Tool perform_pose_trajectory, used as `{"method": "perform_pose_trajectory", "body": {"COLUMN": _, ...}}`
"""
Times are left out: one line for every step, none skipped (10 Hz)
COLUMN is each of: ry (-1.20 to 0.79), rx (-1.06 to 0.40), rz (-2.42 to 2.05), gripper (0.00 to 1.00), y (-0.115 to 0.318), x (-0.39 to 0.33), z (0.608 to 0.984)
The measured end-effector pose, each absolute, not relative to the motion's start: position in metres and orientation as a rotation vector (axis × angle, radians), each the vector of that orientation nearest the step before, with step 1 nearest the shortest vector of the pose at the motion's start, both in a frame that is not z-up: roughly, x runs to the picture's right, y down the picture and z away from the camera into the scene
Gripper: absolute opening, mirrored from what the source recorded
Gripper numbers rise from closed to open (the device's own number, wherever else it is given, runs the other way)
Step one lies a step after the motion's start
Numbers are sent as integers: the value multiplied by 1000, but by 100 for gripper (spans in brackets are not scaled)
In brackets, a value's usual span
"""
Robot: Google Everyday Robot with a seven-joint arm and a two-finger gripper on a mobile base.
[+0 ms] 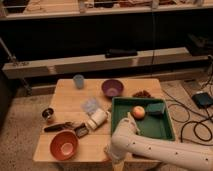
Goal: Place pepper in metal cup
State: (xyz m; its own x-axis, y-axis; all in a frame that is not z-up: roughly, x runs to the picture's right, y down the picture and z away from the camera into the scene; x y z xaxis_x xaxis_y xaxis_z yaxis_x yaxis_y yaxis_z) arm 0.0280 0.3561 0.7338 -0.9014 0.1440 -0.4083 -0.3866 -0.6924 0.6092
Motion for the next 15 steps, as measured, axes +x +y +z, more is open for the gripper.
{"method": "perform_pose_trajectory", "body": {"ry": 1033, "rx": -483, "rz": 2607, "gripper": 56, "y": 356, "x": 28, "z": 735}}
{"method": "perform_pose_trajectory", "body": {"ry": 1028, "rx": -480, "rz": 2605, "gripper": 45, "y": 357, "x": 28, "z": 736}}
{"method": "perform_pose_trajectory", "body": {"ry": 1029, "rx": -479, "rz": 2604, "gripper": 34, "y": 356, "x": 28, "z": 735}}
{"method": "perform_pose_trajectory", "body": {"ry": 1028, "rx": -478, "rz": 2604, "gripper": 25, "y": 355, "x": 28, "z": 735}}
{"method": "perform_pose_trajectory", "body": {"ry": 1027, "rx": -479, "rz": 2603, "gripper": 16, "y": 354, "x": 27, "z": 735}}
{"method": "perform_pose_trajectory", "body": {"ry": 1031, "rx": -477, "rz": 2601, "gripper": 6, "y": 354, "x": 28, "z": 733}}
{"method": "perform_pose_trajectory", "body": {"ry": 1034, "rx": -475, "rz": 2598, "gripper": 1, "y": 355, "x": 28, "z": 732}}
{"method": "perform_pose_trajectory", "body": {"ry": 1034, "rx": -476, "rz": 2597, "gripper": 0, "y": 355, "x": 29, "z": 731}}
{"method": "perform_pose_trajectory", "body": {"ry": 1031, "rx": -475, "rz": 2596, "gripper": 0, "y": 355, "x": 28, "z": 731}}
{"method": "perform_pose_trajectory", "body": {"ry": 1025, "rx": -466, "rz": 2595, "gripper": 0, "y": 353, "x": 29, "z": 730}}
{"method": "perform_pose_trajectory", "body": {"ry": 1007, "rx": -460, "rz": 2601, "gripper": 0, "y": 346, "x": 27, "z": 726}}
{"method": "perform_pose_trajectory", "body": {"ry": 976, "rx": -469, "rz": 2607, "gripper": 0, "y": 330, "x": 20, "z": 718}}
{"method": "perform_pose_trajectory", "body": {"ry": 950, "rx": -485, "rz": 2608, "gripper": 0, "y": 315, "x": 16, "z": 711}}
{"method": "perform_pose_trajectory", "body": {"ry": 930, "rx": -496, "rz": 2607, "gripper": 0, "y": 296, "x": 14, "z": 703}}
{"method": "perform_pose_trajectory", "body": {"ry": 895, "rx": -496, "rz": 2606, "gripper": 0, "y": 274, "x": 11, "z": 698}}
